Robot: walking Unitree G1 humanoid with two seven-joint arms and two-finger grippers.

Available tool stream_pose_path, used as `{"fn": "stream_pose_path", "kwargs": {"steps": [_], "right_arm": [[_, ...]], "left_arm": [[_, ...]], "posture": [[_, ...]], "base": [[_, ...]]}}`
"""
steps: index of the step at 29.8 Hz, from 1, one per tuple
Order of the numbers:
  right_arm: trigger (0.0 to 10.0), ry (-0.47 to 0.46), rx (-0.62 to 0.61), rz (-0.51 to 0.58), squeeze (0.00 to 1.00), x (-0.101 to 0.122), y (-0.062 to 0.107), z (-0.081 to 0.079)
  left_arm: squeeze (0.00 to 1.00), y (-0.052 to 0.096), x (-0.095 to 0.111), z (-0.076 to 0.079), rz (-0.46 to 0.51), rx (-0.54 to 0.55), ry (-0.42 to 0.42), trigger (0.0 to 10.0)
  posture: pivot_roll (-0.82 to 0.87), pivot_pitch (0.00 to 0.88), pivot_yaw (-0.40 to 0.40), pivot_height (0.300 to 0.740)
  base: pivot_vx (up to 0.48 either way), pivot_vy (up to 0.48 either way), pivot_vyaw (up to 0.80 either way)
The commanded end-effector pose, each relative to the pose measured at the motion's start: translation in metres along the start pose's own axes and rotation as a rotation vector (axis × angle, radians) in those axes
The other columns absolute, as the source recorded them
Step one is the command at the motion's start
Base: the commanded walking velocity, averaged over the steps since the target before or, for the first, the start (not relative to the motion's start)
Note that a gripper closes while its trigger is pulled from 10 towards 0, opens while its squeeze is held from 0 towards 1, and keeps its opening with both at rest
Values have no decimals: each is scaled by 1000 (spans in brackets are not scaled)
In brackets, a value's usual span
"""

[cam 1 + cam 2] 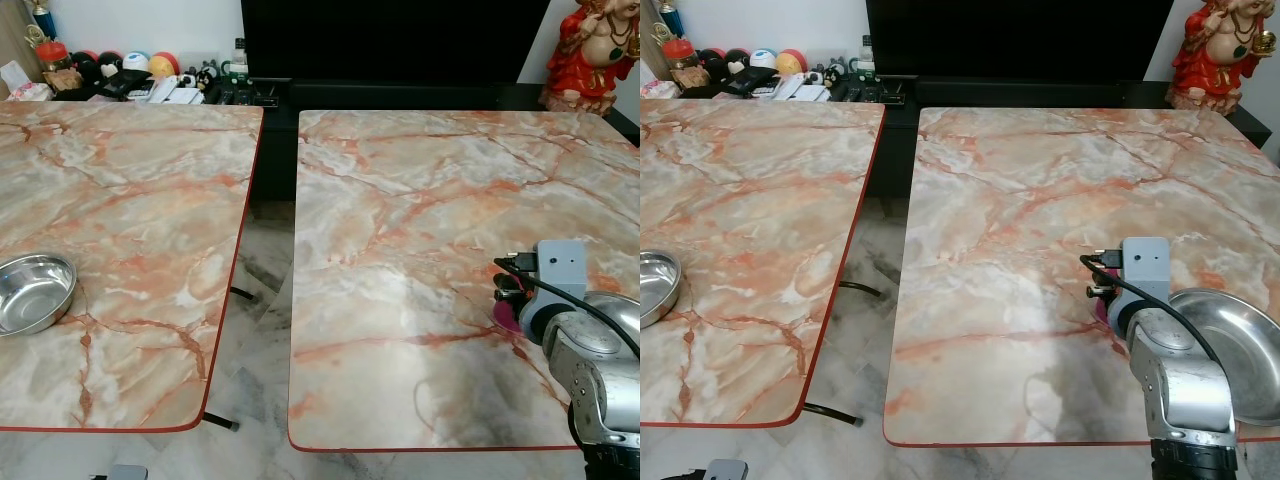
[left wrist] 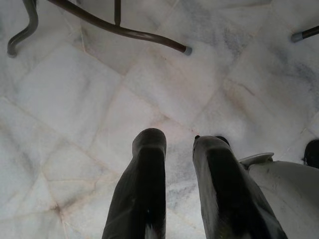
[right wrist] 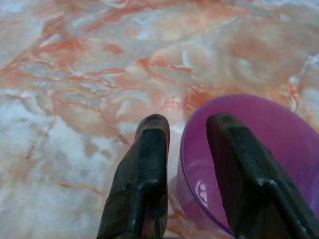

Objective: Setting the table

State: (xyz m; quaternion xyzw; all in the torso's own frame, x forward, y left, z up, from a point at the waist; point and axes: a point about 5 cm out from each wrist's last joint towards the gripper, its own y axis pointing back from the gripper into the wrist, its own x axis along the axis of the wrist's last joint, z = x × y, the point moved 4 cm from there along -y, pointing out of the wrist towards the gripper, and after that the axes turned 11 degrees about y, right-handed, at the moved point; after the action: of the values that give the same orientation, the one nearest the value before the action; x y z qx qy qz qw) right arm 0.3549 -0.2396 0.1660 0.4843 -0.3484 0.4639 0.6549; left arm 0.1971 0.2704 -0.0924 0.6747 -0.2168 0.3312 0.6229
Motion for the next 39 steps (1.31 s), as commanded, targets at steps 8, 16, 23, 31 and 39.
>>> {"fn": "stream_pose_path", "kwargs": {"steps": [8,16,23,31,39], "right_arm": [[10000,-3,16,29,0,7,-1,-4],[10000,15,-41,140,0,26,3,2],[10000,75,-153,309,0,53,16,14],[10000,-13,-119,467,0,57,33,12],[10000,14,-82,481,0,33,42,7]], "left_arm": [[0,4,-13,-2,-45,0,0,10000],[0,4,-13,-2,-46,2,1,10000],[0,3,-11,-2,-41,1,0,10000],[0,4,-9,-9,-34,26,-18,10000],[0,6,-4,-25,-34,62,-58,10000]], "posture": [[-46,146,-13,740],[-46,140,-11,740],[-51,133,-10,740],[-40,120,-4,740],[-41,102,11,740]], "base": [[0,0,0],[0,0,0],[0,0,0],[0,0,0],[0,0,0]]}}
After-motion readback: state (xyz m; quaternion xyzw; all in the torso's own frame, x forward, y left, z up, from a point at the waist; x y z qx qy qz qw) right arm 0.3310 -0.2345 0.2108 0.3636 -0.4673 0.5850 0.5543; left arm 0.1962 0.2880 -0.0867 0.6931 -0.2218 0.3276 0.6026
